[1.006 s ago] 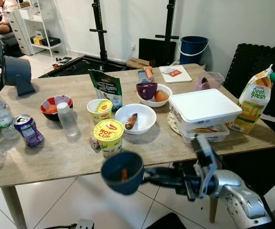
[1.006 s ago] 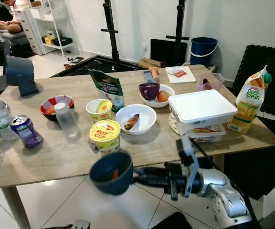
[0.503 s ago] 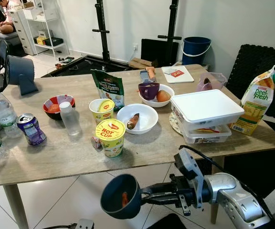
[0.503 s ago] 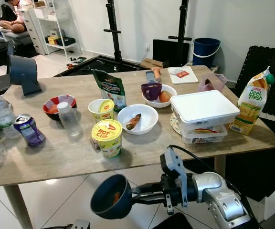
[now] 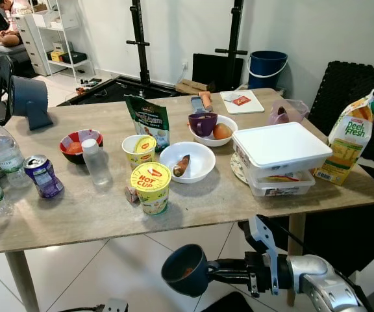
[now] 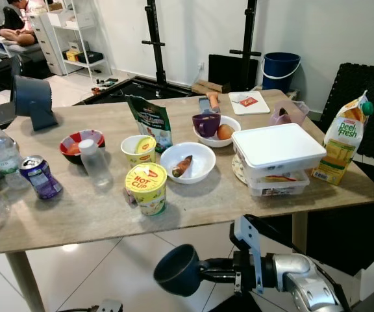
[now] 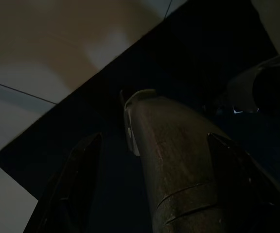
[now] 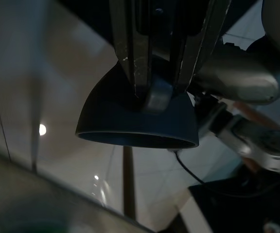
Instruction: Restocking fridge
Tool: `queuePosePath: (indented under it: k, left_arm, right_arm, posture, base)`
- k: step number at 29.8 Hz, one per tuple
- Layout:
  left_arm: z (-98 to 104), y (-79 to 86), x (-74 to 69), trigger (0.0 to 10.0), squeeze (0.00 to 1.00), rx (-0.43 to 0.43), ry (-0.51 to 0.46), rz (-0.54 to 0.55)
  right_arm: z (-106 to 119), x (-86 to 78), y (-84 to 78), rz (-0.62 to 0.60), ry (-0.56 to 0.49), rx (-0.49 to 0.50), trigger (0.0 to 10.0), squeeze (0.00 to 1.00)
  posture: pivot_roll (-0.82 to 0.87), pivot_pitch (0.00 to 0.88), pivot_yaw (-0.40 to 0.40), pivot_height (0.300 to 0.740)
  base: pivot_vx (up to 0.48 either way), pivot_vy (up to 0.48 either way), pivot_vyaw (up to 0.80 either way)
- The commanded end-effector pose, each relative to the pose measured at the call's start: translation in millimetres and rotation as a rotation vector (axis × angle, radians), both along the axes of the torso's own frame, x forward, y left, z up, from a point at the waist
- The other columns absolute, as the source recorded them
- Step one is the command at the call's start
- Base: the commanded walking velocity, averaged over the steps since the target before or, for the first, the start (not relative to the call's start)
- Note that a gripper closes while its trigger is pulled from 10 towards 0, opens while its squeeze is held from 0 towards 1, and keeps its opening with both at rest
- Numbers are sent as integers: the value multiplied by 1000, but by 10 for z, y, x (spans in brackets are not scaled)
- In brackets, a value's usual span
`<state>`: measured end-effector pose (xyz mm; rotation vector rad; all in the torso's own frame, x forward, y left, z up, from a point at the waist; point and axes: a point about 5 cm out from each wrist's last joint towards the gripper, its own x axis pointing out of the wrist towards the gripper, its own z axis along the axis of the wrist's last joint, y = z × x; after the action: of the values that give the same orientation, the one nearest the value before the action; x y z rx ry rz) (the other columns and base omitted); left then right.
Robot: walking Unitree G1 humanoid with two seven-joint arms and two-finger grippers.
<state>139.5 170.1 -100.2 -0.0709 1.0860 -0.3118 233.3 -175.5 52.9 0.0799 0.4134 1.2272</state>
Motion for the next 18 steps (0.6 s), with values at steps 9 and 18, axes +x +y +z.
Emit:
queuePosePath:
  k: [9,18]
  left_arm:
    - [-42,32,-124,10000,0,10,51,-17]
    - [-38,50,-118,10000,0,13,50,-17]
  right_arm:
    - [-229,-85,-141,-105,46,-27,10000,0]
    - [-354,-196,-149,-60,104,-27,10000,0]
  posture:
    - [-59,34,40,740]
    - [-57,34,42,740]
  base:
    - [0,0,0]
    - [0,0,0]
